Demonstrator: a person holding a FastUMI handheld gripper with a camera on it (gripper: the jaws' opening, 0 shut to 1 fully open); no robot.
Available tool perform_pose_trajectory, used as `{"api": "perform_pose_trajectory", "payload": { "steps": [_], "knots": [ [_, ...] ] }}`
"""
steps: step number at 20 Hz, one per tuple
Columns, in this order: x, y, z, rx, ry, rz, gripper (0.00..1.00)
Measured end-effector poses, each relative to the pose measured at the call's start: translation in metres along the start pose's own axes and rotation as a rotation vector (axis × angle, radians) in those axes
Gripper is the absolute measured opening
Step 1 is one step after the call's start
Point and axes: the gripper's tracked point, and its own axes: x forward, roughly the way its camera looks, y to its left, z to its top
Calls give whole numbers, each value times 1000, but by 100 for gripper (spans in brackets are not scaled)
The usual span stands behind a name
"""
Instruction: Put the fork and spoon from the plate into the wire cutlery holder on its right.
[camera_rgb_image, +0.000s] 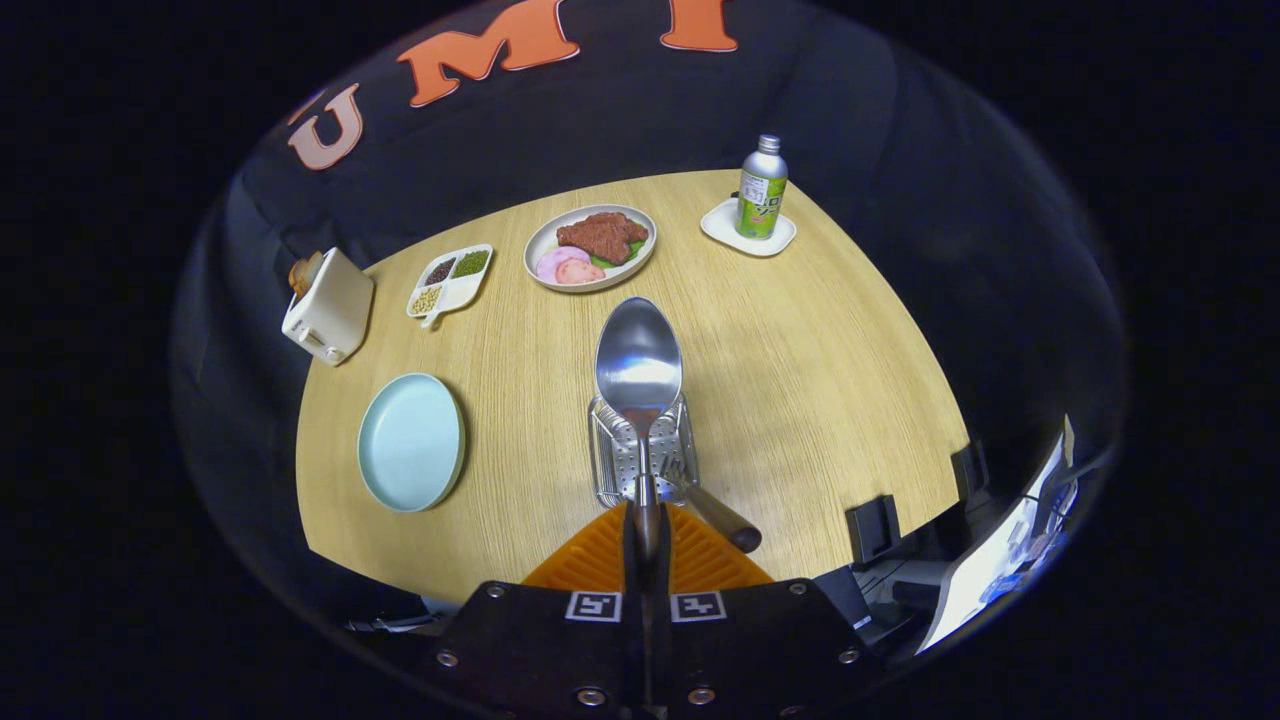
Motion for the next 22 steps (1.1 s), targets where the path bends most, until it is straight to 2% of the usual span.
{"api": "perform_pose_trajectory", "payload": {
  "steps": [2, 8, 12, 15, 18, 19, 22],
  "knots": [
    [6, 3, -5, -57, 20, -1, 4],
    [19, 3, -18, -112, 87, -23, 4],
    [21, -4, -12, -82, 79, -69, 11],
    [11, 10, 5, -47, 15, -19, 19],
    [-15, 25, 50, -43, -170, 22, 32],
    [-24, 28, 67, -52, -248, 31, 45],
    [-52, 30, 112, -49, -454, 18, 69]
  ]
}}
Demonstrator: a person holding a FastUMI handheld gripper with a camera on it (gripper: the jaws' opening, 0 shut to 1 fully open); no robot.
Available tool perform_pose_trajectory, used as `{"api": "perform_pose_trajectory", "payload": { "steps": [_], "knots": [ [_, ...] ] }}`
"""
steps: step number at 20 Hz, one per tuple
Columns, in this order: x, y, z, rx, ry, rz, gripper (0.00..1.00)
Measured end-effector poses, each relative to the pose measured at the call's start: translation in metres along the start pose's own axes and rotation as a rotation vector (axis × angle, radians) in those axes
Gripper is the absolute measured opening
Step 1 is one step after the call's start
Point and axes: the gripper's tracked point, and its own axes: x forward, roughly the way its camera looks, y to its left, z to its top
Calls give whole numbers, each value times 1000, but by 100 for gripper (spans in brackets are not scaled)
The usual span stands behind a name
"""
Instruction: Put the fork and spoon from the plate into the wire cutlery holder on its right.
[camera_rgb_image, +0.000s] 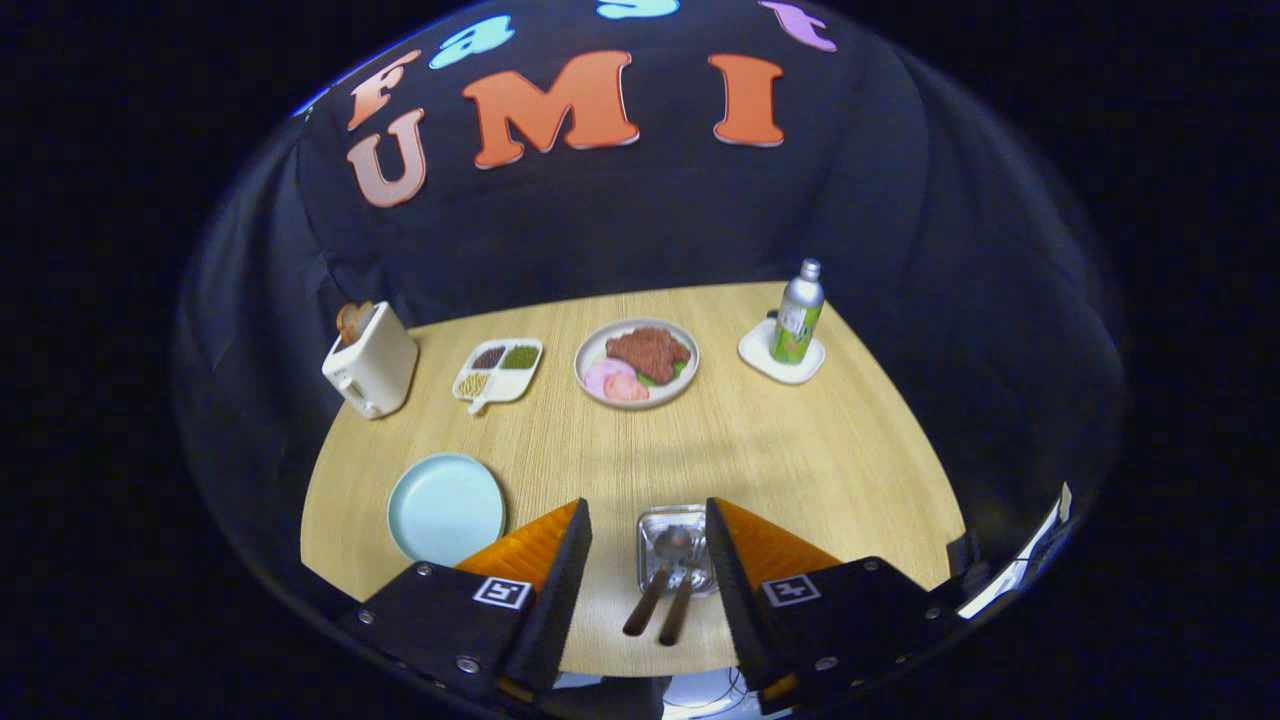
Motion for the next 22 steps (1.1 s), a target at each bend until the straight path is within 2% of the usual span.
{"api": "perform_pose_trajectory", "payload": {
  "steps": [1, 3, 7, 11, 15, 18, 22],
  "knots": [
    [-6, 1, 17, 0, -65, -2, 77],
    [-19, 7, 51, 3, -195, 11, 83],
    [-60, 25, 113, 53, -397, 46, 85],
    [-101, 32, 172, 6, -597, 41, 84],
    [-126, 56, 200, -50, -690, 47, 85],
    [-136, 69, 211, -80, -729, 56, 89],
    [-143, 79, 217, -105, -751, 55, 89]
  ]
}}
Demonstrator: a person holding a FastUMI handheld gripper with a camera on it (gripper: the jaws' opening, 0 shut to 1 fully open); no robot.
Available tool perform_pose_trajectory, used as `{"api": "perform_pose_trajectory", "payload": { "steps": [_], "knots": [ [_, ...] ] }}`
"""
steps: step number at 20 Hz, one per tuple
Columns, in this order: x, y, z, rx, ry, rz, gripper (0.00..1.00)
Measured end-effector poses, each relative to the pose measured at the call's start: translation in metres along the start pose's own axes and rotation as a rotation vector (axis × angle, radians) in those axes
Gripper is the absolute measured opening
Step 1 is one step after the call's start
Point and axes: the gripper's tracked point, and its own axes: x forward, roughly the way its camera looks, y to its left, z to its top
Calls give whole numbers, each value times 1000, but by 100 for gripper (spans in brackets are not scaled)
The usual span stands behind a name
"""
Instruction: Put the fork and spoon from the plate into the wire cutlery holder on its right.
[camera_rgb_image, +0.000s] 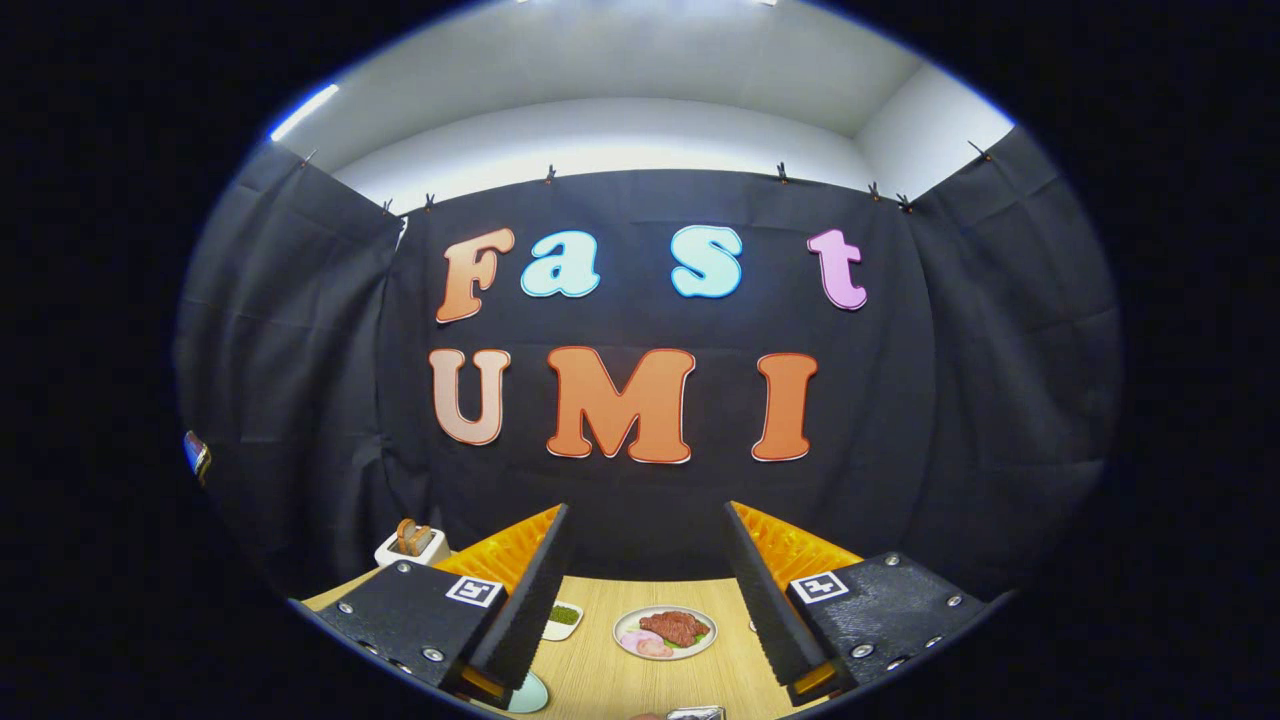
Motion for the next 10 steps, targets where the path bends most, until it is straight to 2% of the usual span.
{"api": "perform_pose_trajectory", "payload": {
  "steps": [10],
  "knots": [
    [-4, 10, 19, -17, -29, 14, 89]
  ]
}}
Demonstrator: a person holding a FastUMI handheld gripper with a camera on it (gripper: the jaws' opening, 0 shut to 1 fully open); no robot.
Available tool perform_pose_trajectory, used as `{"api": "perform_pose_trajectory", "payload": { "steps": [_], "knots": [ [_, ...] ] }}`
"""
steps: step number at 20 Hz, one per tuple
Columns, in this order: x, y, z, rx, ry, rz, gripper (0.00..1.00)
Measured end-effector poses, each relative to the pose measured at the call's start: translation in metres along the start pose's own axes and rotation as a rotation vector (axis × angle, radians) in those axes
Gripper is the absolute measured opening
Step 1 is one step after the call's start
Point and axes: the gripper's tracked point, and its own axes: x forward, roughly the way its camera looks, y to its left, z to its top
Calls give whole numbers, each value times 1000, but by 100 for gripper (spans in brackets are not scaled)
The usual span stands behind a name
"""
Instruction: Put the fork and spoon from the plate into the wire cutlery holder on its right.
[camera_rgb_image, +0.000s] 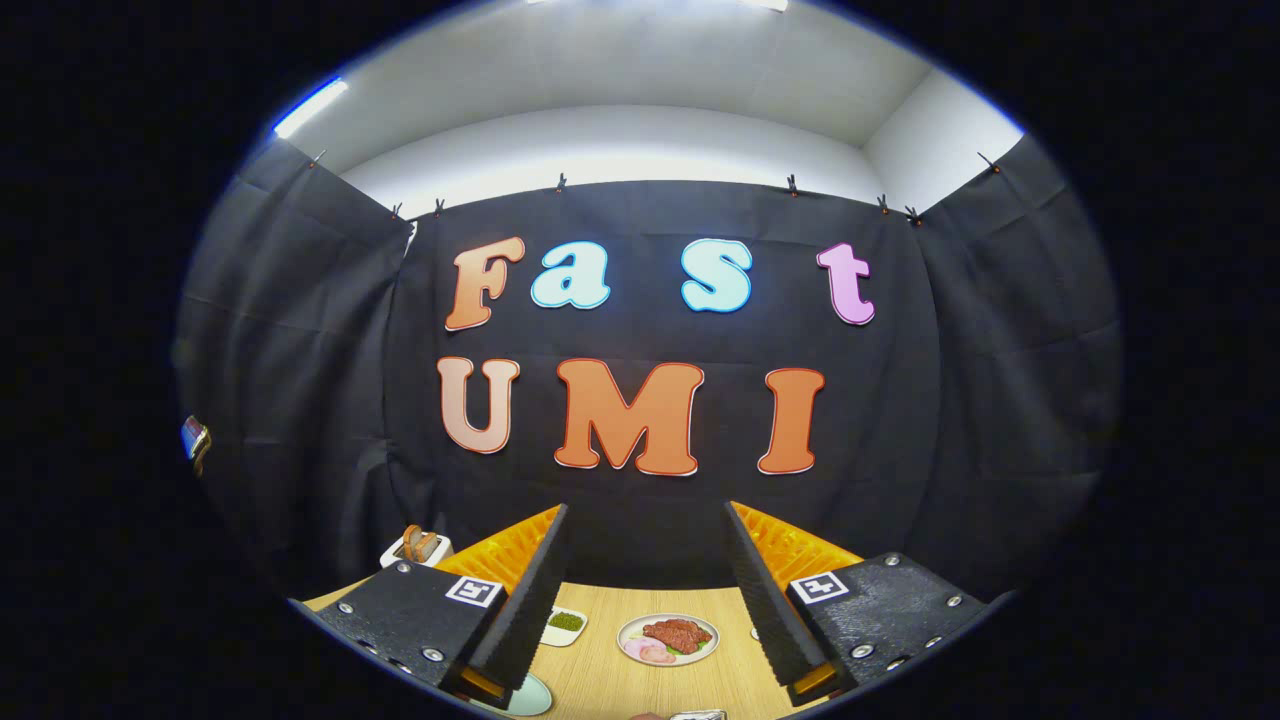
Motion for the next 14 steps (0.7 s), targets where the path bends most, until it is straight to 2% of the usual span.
{"api": "perform_pose_trajectory", "payload": {
  "steps": [14],
  "knots": [
    [1, 6, -4, -10, 8, 16, 89]
  ]
}}
